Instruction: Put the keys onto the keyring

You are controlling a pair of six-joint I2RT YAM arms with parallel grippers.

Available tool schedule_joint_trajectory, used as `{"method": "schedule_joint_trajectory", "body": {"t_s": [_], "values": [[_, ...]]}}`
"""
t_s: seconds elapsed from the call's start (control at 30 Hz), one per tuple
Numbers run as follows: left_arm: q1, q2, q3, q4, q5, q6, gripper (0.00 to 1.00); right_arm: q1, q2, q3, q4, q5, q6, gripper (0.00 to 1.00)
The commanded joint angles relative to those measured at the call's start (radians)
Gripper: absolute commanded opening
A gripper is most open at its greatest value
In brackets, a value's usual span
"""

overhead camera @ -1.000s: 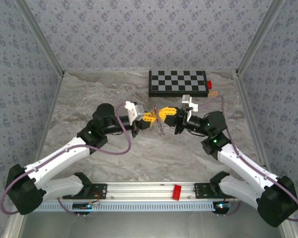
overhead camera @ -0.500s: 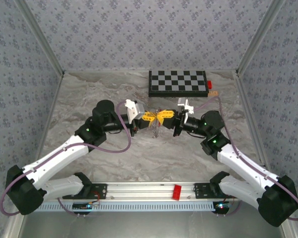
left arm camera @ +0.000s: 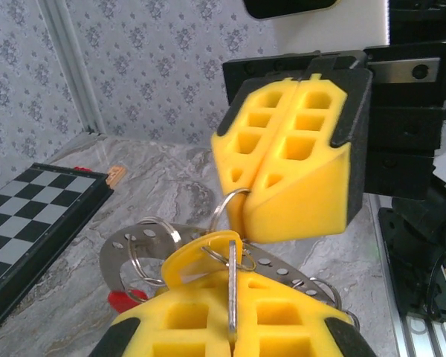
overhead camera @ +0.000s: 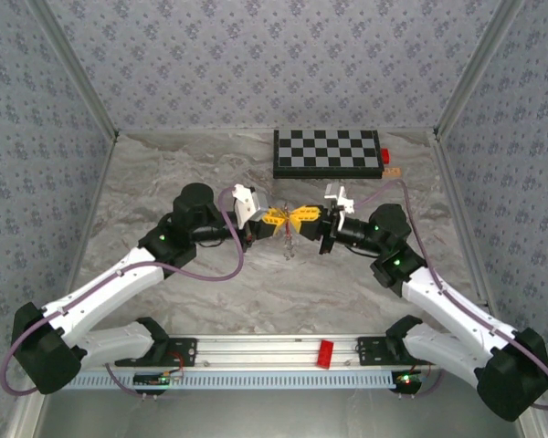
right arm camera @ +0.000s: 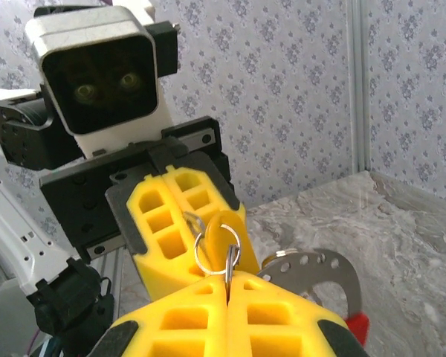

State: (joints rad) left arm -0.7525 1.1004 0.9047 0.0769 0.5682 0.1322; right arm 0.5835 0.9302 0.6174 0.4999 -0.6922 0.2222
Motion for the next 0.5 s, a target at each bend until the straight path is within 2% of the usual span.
{"method": "schedule_joint_trajectory", "body": {"t_s": [0.0,0.2,0.47], "values": [[0.010,-0.025,0.044,0.003,-0.030,0.028,0.00,0.012,-0.035,0.040,-0.093,0.003,-0.070,0.00],[0.014,-0.021,0.062,-0.036,-0.052,0.051,0.00,0.013,-0.059,0.039,-0.181,0.031,-0.121,0.00],[0.012,-0.007,0.087,-0.071,-0.068,0.064,0.00,0.012,-0.074,0.019,-0.214,0.051,-0.139,0.00]]}}
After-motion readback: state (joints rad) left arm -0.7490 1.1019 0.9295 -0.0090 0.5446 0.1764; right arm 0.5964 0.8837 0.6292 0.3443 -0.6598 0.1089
